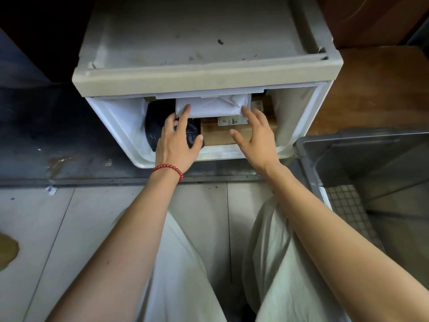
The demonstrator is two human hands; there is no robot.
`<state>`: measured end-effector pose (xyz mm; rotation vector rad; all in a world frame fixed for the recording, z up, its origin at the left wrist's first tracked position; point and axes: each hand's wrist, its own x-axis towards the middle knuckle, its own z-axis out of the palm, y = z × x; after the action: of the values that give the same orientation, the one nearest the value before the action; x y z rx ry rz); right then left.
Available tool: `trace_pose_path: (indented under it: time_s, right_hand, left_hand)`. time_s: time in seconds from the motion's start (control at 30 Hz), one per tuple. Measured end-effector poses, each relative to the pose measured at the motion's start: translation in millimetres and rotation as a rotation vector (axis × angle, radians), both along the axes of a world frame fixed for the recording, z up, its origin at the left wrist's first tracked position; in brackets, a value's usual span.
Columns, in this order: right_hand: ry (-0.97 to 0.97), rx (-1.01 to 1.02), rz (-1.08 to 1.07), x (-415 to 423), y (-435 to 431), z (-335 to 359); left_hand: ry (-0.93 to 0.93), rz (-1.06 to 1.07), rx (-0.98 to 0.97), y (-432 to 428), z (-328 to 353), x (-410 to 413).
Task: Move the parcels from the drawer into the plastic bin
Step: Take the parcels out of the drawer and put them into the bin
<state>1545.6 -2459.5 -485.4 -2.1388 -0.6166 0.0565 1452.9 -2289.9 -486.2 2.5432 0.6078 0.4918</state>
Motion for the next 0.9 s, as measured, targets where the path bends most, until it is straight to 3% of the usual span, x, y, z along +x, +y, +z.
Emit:
trace_pose_path:
  time_s: [0.5,0.73,0.9]
  right_hand:
    - [0.102,0.194,-0.105,-40.8,-16.6,14.1]
    - [0.192,0.164,0.026,-55.4,-16.4,15.0]
    - [0.193,0.066,-0.032,-48.4,-12.1,12.2]
  left_hand:
    - [0.002,0.051,-0.121,-30.1,13.4,-36.9]
    - [0.079,0.031,-0.119,-38.7,17.5,-47.7]
    - [0.086,0.046,-0.135,-40.4,17.3,-47.3]
